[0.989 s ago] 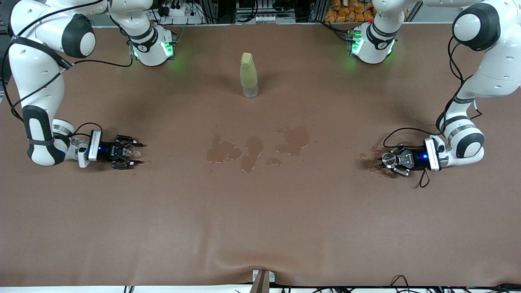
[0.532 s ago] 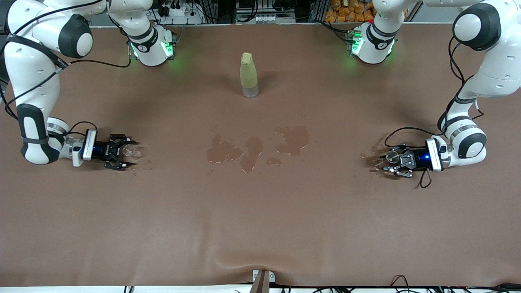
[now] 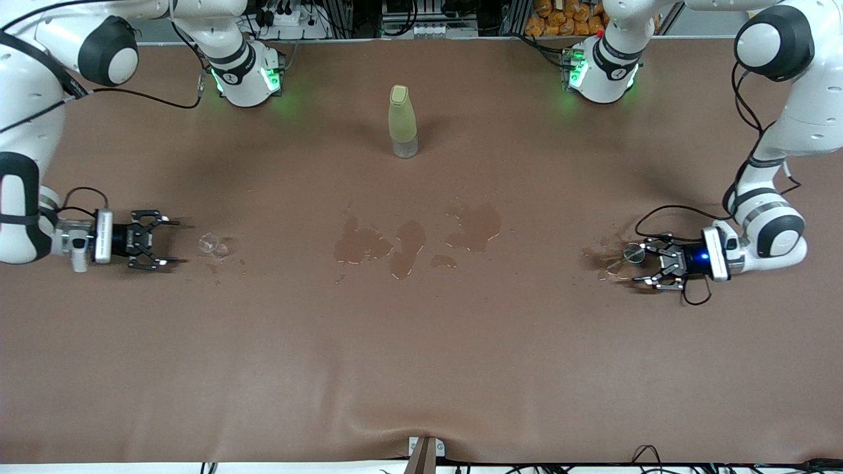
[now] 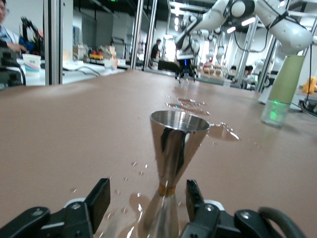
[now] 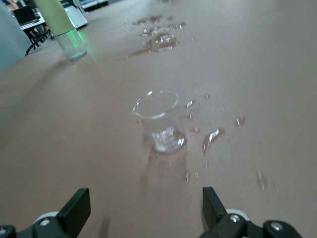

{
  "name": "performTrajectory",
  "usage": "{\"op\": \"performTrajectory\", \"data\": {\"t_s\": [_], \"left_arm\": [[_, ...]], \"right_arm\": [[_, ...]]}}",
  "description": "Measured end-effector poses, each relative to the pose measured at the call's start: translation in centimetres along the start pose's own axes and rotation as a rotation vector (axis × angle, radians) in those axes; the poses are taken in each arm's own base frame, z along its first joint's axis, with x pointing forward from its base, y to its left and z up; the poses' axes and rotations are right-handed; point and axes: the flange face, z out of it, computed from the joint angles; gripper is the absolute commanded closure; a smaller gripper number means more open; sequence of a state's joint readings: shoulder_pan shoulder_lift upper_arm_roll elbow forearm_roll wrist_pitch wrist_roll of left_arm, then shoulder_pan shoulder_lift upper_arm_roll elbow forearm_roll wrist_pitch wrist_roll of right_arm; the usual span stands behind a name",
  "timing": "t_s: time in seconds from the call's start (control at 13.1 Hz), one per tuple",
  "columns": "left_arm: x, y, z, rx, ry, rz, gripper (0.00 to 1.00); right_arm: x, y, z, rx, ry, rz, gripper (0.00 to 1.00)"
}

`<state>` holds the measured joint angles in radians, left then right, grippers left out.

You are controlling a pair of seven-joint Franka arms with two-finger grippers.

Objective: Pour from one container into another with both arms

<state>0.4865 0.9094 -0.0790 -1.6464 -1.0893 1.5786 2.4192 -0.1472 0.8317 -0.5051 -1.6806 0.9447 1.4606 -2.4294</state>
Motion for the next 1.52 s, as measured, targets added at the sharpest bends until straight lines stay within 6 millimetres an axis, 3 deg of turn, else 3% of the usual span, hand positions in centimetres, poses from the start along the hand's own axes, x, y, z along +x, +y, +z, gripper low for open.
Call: {"op": "performTrajectory", "data": {"t_s": [0.15,0.3,0.46,0.68,0.84,1.06,1.22,1.52], "left_arm": [[1.8,-1.1,-2.2,-0.004,-0.061,-0.015,0.19],[4.4,-2.4,-4.5,-0.012,-0.145,-0.026,0.16],[8.1,-3.5,-6.6,-0.012,-0.234,-0.044,0.16],[15.3,-3.7,-8.6,0.003,-0.355,-0.096,0.16],[19.9,-3.4,-8.5,0.033,-0.404,-0.183,0.16],[24.8,-3.3,-6.8,0.067,-0.47,-0.319,0.14],[28.1,-3.2,-5.2,0.115,-0.556,-0.432,0.14],[34.7,-2.4,-2.9,0.254,-0.674,-0.645,0.14]], "right_arm": [[2.2,-1.0,-3.5,0.005,-0.083,0.143,0.0],[5.9,-2.3,-7.5,-0.016,-0.171,0.293,0.0],[10.1,-4.1,-11.2,-0.059,-0.248,0.439,0.0],[16.3,-6.7,-15.0,-0.146,-0.341,0.627,0.0],[20.4,-8.3,-16.8,-0.218,-0.396,0.751,0.0],[25.7,-10.4,-18.4,-0.315,-0.432,0.921,0.0],[28.9,-11.4,-18.6,-0.374,-0.456,1.034,0.0],[37.6,-12.8,-17.7,-0.513,-0.523,1.163,0.0]]}}
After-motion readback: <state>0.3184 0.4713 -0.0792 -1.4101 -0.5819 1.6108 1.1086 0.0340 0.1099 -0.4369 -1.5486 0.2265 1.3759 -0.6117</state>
